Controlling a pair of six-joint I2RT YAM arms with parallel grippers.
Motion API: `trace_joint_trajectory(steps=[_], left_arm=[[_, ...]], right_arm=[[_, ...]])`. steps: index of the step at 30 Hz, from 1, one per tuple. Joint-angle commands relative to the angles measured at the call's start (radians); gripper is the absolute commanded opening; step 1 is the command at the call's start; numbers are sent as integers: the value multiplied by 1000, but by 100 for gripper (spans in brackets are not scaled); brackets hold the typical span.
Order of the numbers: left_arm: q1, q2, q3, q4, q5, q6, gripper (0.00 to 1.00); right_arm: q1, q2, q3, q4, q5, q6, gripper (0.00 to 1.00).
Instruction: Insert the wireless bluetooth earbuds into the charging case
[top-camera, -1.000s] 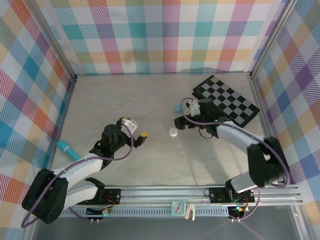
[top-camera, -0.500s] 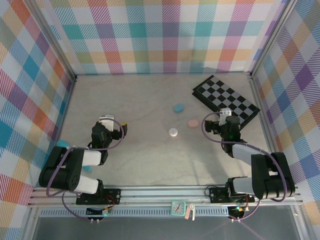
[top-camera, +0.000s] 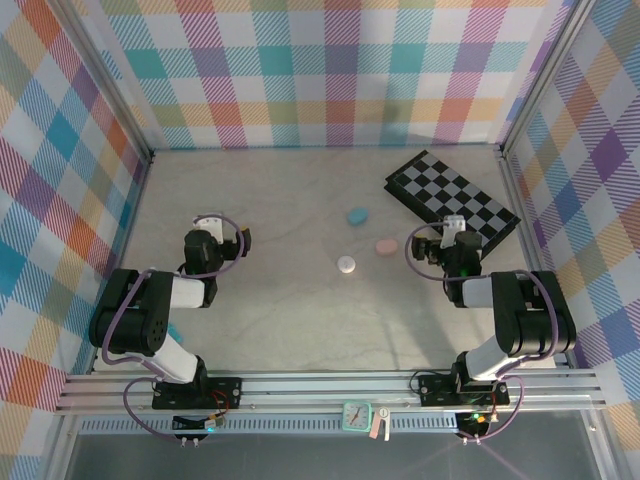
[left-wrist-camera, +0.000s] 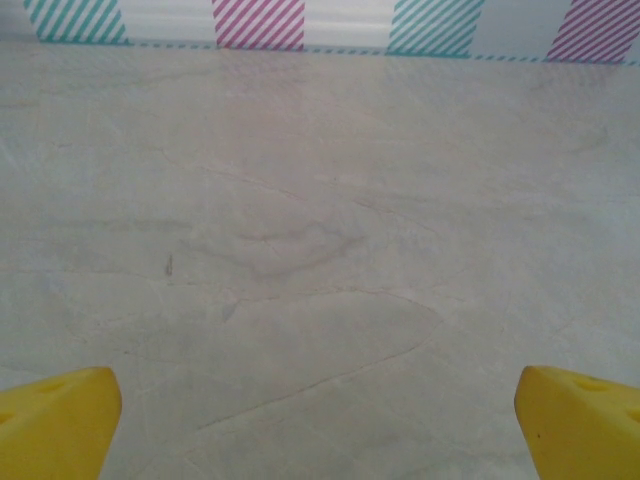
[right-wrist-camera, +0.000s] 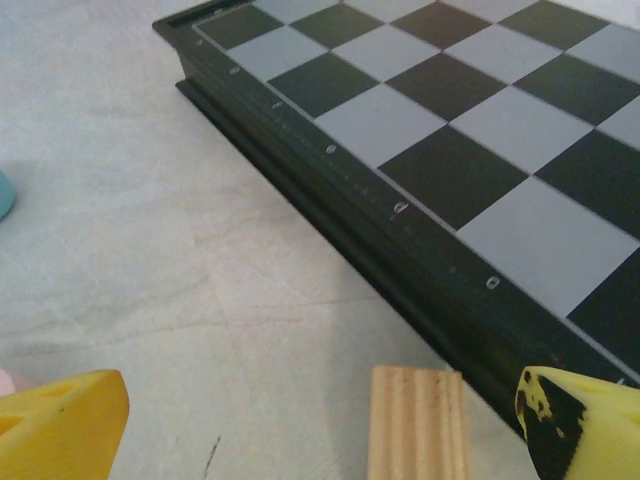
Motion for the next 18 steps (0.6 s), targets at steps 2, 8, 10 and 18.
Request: trace_joint_trajectory(steps=[2, 8, 10, 18], left_arm=[[14, 2, -3, -27, -14, -17, 100], [14, 4, -1, -28, -15, -16, 100], [15, 3, 1, -29, -15, -15, 100], [12, 2, -1, -28, -15, -16, 100]], right_arm=[[-9, 1, 27, 45, -28, 18, 99], [-8, 1, 27, 43, -28, 16, 99], [-8, 1, 27, 44, -28, 18, 99], [-10, 0, 27, 42, -28, 18, 99]])
